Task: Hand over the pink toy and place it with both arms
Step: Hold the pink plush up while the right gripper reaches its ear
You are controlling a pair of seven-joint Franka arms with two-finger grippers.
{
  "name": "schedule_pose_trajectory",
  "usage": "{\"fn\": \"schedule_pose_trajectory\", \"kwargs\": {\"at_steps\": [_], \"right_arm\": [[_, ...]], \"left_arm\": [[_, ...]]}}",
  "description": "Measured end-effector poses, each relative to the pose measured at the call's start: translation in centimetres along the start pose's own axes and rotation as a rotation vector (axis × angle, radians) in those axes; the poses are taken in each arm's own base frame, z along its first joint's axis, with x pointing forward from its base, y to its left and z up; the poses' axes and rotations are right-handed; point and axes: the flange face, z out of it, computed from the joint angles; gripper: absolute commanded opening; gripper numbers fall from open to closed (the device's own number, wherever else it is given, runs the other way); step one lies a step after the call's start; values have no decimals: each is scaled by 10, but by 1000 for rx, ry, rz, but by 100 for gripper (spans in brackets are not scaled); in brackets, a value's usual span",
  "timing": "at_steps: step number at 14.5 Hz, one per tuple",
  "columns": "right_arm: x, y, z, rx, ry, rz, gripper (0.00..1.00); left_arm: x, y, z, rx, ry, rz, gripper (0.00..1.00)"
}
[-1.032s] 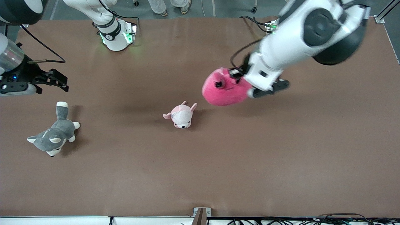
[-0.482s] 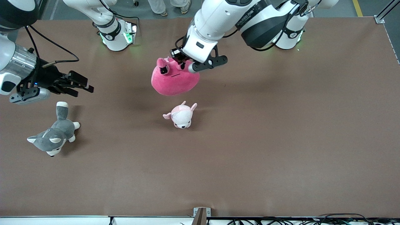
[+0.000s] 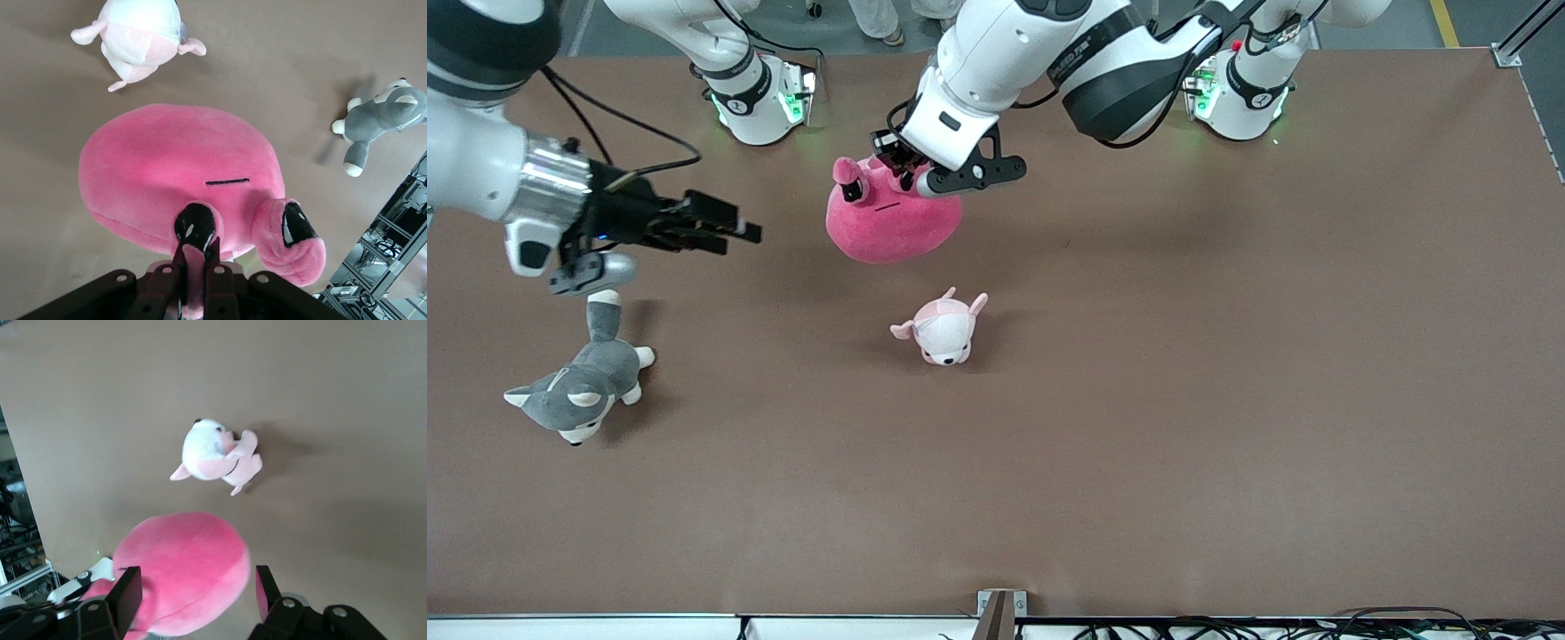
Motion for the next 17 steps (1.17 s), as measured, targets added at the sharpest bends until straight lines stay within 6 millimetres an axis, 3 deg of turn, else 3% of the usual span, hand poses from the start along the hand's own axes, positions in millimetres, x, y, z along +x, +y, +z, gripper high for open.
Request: {"fn": "schedule_pose_trajectory", "kwargs": {"at_steps": [9,17], "right_arm": [[-24,-49,46,-129,-95,-97,76],[-27,-57,50,-128,-93,25,76]], "left_arm": [[2,1,2,-2,-1,-2,0],[1,1,2,-3,-1,-1,0]]}}
